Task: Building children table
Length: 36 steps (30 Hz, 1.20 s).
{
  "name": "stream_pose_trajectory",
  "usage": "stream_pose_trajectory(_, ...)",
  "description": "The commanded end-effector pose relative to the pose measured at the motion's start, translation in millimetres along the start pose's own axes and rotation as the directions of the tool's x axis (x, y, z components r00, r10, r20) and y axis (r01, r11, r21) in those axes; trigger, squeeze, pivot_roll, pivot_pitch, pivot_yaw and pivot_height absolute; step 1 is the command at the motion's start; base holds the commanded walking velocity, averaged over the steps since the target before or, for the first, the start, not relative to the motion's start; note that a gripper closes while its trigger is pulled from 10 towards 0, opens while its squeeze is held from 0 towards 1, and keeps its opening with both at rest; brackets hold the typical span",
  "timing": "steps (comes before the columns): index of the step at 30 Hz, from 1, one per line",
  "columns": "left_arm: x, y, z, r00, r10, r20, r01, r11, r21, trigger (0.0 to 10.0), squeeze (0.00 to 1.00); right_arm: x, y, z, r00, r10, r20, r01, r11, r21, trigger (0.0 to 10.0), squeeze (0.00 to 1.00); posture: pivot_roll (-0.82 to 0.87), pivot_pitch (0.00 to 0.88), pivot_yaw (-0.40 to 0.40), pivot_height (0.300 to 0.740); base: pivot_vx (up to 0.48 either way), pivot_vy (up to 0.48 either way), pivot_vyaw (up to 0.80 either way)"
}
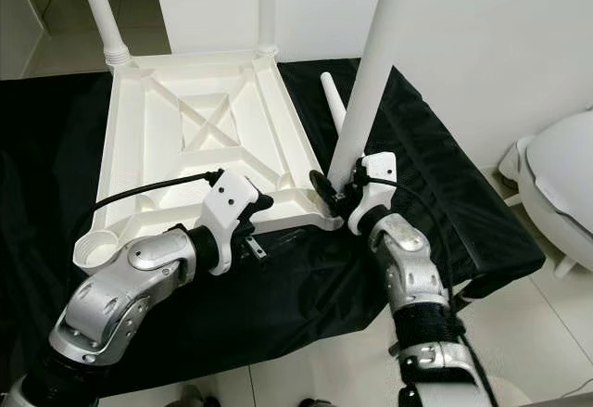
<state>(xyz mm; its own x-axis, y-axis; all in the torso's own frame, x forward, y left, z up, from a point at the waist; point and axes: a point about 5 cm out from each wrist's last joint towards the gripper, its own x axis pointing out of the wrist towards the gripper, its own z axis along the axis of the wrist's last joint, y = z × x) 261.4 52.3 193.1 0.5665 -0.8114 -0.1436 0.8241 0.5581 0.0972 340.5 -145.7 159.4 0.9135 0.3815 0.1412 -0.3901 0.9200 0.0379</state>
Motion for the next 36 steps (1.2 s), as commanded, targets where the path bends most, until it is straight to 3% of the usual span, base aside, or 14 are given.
stream_pose_trajectory(1, 2.0, 1.3, 1.6, 1.0, 0.003, 0.003, -0.003, 1.0, 0.005, 10.0, 0.0, 1.6, 2.4, 4.9, 0.996, -0.078, 0.031, 0.076, 0.995, 0.057, 10.0, 0.0, -0.01, 0.086, -0.01, 0.74, 0.0, 0.0, 0.0)
stream_pose_trajectory(6, 3.4, 3.2, 3.8, 1.0, 0.002, 0.009, -0.002, 1.0, 0.008, 10.0, 0.0, 6.0, 13.9, 9.0, 0.97, -0.24, 0.045, 0.232, 0.963, 0.139, 10.0, 0.0, -0.02, 0.078, -0.005, 0.74, 0.0, 0.0, 0.0)
stream_pose_trajectory(8, 3.4, 3.2, 3.8, 1.0, 0.002, 0.009, -0.002, 1.0, 0.008, 10.0, 0.0, 6.0, 13.9, 9.0, 0.97, -0.24, 0.045, 0.232, 0.963, 0.139, 10.0, 0.0, -0.02, 0.078, -0.005, 0.74, 0.0, 0.0, 0.0)
stream_pose_trajectory(10, 5.1, 3.4, 4.9, 1.0, -0.003, 0.013, 0.003, 1.0, 0.012, 10.0, 0.0, 8.4, 21.9, 12.8, 0.927, -0.369, 0.072, 0.352, 0.919, 0.18, 10.0, 0.0, -0.02, 0.077, -0.001, 0.74, 0.0, 0.0, 0.0)
stream_pose_trajectory(13, 5.9, 2.8, 5.2, 1.0, -0.007, 0.014, 0.007, 1.0, 0.013, 10.0, 0.0, 9.3, 26.8, 13.1, 0.906, -0.417, 0.072, 0.399, 0.898, 0.184, 10.0, 0.0, -0.03, 0.075, 0.0, 0.74, 0.0, 0.0, 0.0)
stream_pose_trajectory(18, 6.8, 2.2, 6.0, 1.0, -0.011, 0.017, 0.011, 1.0, 0.015, 10.0, 0.0, 11.9, 42.0, 11.2, 0.918, -0.391, 0.064, 0.374, 0.909, 0.181, 10.0, 0.0, -0.02, 0.076, -0.002, 0.74, 0.0, 0.0, 0.0)
stream_pose_trajectory(25, 7.1, 0.7, 5.4, 1.0, -0.011, 0.018, 0.011, 1.0, 0.011, 10.0, 0.0, 10.6, 34.6, 13.0, 0.929, -0.363, 0.064, 0.353, 0.926, 0.13, 10.0, 0.0, -0.02, 0.074, -0.012, 0.74, 0.0, 0.0, 0.0)
stream_pose_trajectory(26, 7.3, 0.5, 5.5, 1.0, -0.011, 0.02, 0.01, 1.0, 0.01, 10.0, 0.0, 10.3, 33.0, 14.4, 0.935, -0.348, 0.076, 0.336, 0.932, 0.134, 10.0, 1.0, -0.02, 0.073, -0.015, 0.74, 0.0, 0.0, 0.0)
stream_pose_trajectory(36, 8.4, -1.0, 4.8, 1.0, -0.011, 0.023, 0.011, 1.0, 0.007, 10.0, 0.0, 10.3, 35.7, 18.2, 0.945, -0.31, 0.1, 0.3, 0.948, 0.105, 10.0, 1.0, -0.02, 0.068, -0.024, 0.74, 0.0, 0.0, 0.0)
